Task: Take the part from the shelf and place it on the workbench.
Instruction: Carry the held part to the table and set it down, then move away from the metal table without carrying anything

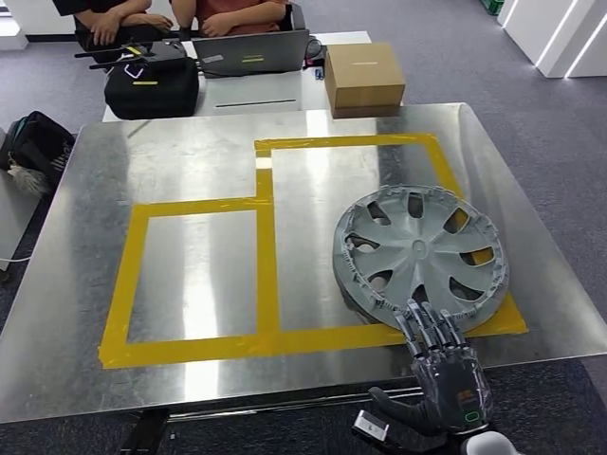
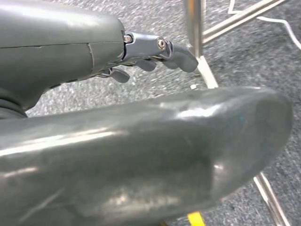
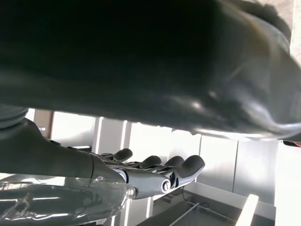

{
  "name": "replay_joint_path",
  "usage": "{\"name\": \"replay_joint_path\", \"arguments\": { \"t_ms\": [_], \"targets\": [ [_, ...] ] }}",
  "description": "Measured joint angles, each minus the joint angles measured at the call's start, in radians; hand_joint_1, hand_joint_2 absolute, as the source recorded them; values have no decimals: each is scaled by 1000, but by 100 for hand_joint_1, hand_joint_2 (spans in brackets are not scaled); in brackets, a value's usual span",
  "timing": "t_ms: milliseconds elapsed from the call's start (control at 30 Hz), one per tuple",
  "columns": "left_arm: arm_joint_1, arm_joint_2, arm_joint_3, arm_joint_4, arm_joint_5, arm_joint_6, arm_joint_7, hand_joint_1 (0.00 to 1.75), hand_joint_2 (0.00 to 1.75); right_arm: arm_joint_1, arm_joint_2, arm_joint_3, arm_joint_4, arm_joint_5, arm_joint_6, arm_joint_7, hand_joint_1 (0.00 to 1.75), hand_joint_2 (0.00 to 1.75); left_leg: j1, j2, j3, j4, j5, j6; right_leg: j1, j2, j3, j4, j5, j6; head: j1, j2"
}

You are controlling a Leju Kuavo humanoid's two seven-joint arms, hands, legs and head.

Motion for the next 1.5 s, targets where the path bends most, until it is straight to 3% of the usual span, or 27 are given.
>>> {"name": "replay_joint_path", "arguments": {
  "t_ms": [67,100,133,200,233,300,400,467,533,567,600,667,700,767,800,867,933,1000,1067,1100,1167,1233,1300,1333,1400,1433,1500],
  "targets": [
    [1,0,0,0,0,0,0,0,0,0,0,0,2,0,0,0,0,0,-4,1,-27,1,21,3,3,0,-18,117,-55,1,0,0],
    [1,0,0,0,0,0,0,0,0,0,1,0,3,0,0,0,0,0,-6,1,-40,1,32,4,5,0,-6,134,-50,-1,0,0],
    [2,0,0,0,0,0,0,0,0,0,1,0,3,0,0,0,0,0,-8,1,-52,1,42,3,7,0,24,113,-27,-4,0,0],
    [2,0,0,0,0,0,0,0,0,-2,1,0,4,0,0,0,0,0,-11,0,-73,3,62,-1,12,0,128,-19,10,-14,0,0],
    [1,0,0,0,0,0,0,0,0,-3,1,0,4,0,0,0,0,0,-13,0,-80,4,71,-4,15,1,182,-95,12,-18,-1,0],
    [1,0,0,0,0,0,0,0,0,-5,1,-1,4,0,-1,0,0,0,-15,-1,-86,5,88,-14,20,1,233,-182,-2,-27,-1,0],
    [4,1,0,0,1,0,0,0,0,-5,1,0,5,0,-2,0,0,0,-10,-2,-93,8,91,-31,21,-2,218,-190,16,-47,0,0],
    [7,1,0,0,2,1,0,0,0,-5,2,0,5,0,-2,0,0,0,-7,-2,-115,69,13,-44,16,-6,197,-194,41,-62,-5,0],
    [7,0,0,0,4,2,0,0,0,-4,2,0,5,0,-2,0,0,0,-1,-2,-147,196,-93,-55,15,-7,169,-192,68,-65,-9,0],
    [7,0,0,0,4,3,0,0,0,-3,2,1,5,0,-2,0,0,0,2,-2,-156,254,-118,-60,15,-7,154,-191,81,-64,-9,0],
    [7,0,0,0,5,3,0,0,0,-3,2,1,6,0,-2,0,0,0,4,-1,-152,287,-118,-63,14,-8,137,-188,93,-62,-9,0],
    [7,0,0,0,6,4,0,0,0,-3,2,2,7,0,-2,0,0,0,8,-1,-95,248,-70,-67,10,-9,106,-183,112,-53,-9,0],
    [7,0,0,0,7,4,-1,0,0,-3,3,2,7,0,-2,0,0,0,11,-1,-44,186,-50,-69,9,-9,94,-179,121,-47,-9,0],
    [4,0,0,0,7,4,-2,0,0,-4,3,2,7,0,-3,0,0,0,11,-3,51,50,-51,-64,9,-9,76,-171,135,-33,-9,0],
    [3,-1,0,0,7,4,-3,0,0,-4,3,1,7,0,-3,0,0,0,10,-4,75,10,-61,-57,10,-9,71,-169,143,-27,-10,0],
    [3,-1,0,0,8,5,-4,0,0,-4,3,1,8,0,-3,0,0,0,5,-4,76,-7,-64,-37,8,-9,67,-173,160,-14,-9,0],
    [5,-2,0,0,9,5,-6,0,0,-1,3,2,8,0,-2,0,0,0,5,0,59,-7,-47,-16,4,-8,53,-156,135,-5,-7,0],
    [5,-1,0,0,10,6,-6,0,0,-1,3,2,9,0,-2,0,0,0,4,5,34,-8,-24,0,4,-7,19,-62,42,-2,-6,0],
    [5,0,0,0,10,6,-6,0,0,-1,3,2,11,0,-2,0,0,0,-1,5,5,-7,0,5,6,-7,-11,71,-39,-1,-4,0],
    [6,-1,0,0,10,6,-6,0,0,0,3,2,12,0,-2,0,0,0,-3,5,-11,-6,12,6,6,-7,-11,113,-46,-1,-4,0],
    [6,-1,0,0,10,6,-6,0,0,0,4,2,14,0,-2,0,0,0,-6,5,-41,-5,35,3,9,-7,37,98,-3,-6,-4,0],
    [6,-1,0,0,10,6,-6,0,0,-2,4,2,14,0,-3,0,0,0,-9,5,-65,-3,57,-3,11,-6,149,-40,30,-13,-4,0],
    [7,-1,0,0,10,9,-9,0,0,-1,4,0,14,0,-4,0,0,0,-11,4,-77,-2,77,-12,15,-5,234,-170,15,-19,-4,0],
    [7,-1,0,0,10,13,-11,0,0,1,4,-1,13,0,-5,0,0,0,-11,4,-80,-3,87,-17,18,-4,246,-198,5,-23,-4,0],
    [12,-2,0,0,10,20,-14,0,0,10,3,-3,12,0,-7,0,0,0,-9,4,-86,-4,97,-27,18,-6,228,-201,16,-36,-4,0],
    [15,-2,0,0,10,23,-15,0,0,14,3,-3,11,0,-8,0,0,0,-7,4,-92,7,78,-34,17,-7,218,-200,25,-44,-5,0],
    [21,-4,0,0,10,24,-16,0,0,19,3,-5,9,0,-9,0,0,0,-4,4,-115,83,-18,-46,14,-9,195,-201,49,-57,-10,0]
  ]
}}
